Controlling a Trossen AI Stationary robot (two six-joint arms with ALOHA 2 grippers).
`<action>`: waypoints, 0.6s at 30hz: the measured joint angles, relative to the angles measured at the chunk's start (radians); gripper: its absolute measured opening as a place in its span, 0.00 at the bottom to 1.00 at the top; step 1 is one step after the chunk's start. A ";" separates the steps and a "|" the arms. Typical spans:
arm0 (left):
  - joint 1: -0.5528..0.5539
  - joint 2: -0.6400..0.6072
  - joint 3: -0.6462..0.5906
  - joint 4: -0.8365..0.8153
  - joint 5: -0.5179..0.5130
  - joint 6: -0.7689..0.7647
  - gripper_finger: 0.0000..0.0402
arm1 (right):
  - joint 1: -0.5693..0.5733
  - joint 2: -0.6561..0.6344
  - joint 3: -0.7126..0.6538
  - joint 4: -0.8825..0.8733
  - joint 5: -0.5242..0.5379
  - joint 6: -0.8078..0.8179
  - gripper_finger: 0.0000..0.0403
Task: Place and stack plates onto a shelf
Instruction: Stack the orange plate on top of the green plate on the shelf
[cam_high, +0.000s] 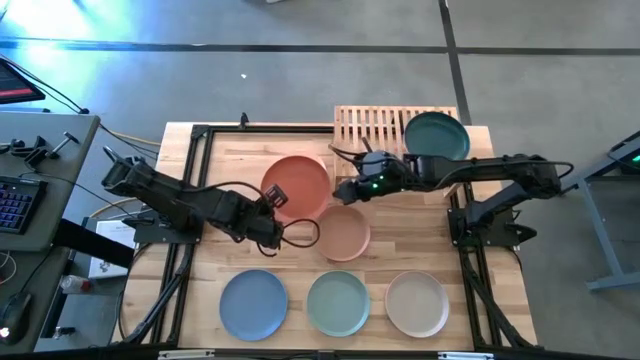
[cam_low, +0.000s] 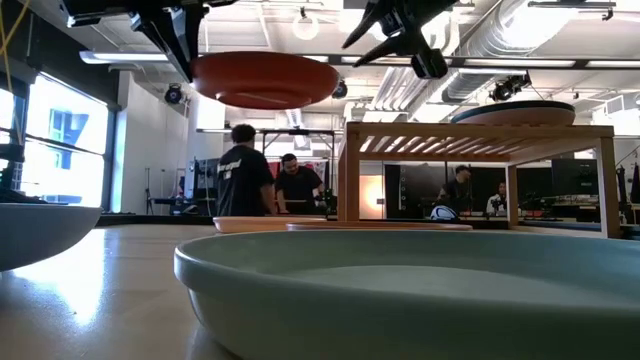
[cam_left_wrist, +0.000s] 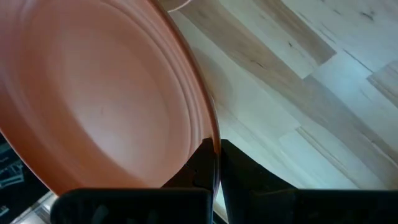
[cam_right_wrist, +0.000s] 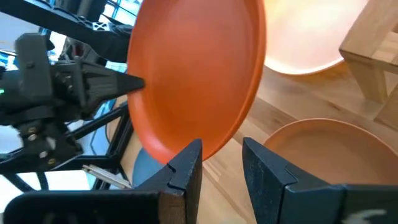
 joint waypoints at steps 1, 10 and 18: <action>-0.003 0.000 0.000 0.000 0.002 0.001 0.00 | 0.000 0.003 0.000 0.000 0.003 0.000 0.24; -0.022 0.000 0.000 0.056 0.000 0.012 0.00 | -0.005 0.014 0.000 -0.008 0.064 0.011 0.24; -0.029 0.000 0.000 0.104 -0.037 0.054 0.00 | -0.005 0.014 0.000 -0.027 0.071 0.031 0.24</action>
